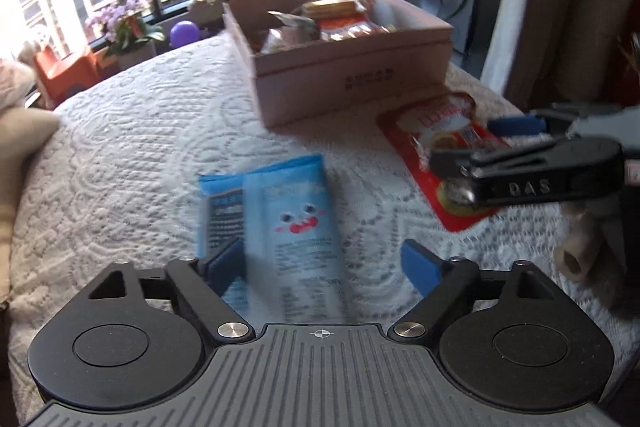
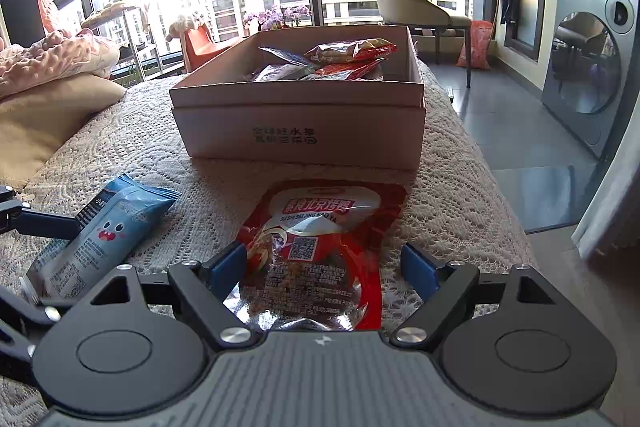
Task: Organize snacks
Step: 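Grasp the blue packet with the left gripper while the right grasps the red pouch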
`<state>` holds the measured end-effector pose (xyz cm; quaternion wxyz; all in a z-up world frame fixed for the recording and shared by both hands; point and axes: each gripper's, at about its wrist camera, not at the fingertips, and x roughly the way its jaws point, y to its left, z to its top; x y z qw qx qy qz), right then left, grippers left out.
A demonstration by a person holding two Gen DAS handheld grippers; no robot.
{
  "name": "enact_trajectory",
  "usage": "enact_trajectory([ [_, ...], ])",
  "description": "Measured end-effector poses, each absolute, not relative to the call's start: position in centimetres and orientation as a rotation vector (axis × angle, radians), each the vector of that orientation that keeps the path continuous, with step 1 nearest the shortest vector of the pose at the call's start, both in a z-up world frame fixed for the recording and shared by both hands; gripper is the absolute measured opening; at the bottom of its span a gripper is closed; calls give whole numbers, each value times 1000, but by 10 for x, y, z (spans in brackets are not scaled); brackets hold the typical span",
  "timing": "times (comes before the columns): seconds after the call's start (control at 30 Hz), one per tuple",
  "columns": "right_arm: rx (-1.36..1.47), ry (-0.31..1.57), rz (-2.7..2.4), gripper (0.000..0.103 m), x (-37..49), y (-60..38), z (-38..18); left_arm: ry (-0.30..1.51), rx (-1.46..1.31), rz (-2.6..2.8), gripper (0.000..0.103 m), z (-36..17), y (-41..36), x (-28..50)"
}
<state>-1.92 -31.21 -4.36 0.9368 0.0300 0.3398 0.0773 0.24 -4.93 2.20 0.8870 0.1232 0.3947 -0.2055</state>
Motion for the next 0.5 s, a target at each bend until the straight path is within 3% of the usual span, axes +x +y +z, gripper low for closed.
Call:
enact_trajectory([
  [0.13,61,694,158,84,-19,-312,-44,827,269,-326,83,20,-38,13],
  [0.5,60,694,158,84,-19,-312,-44,883,160,-354,93,8,-24,32],
])
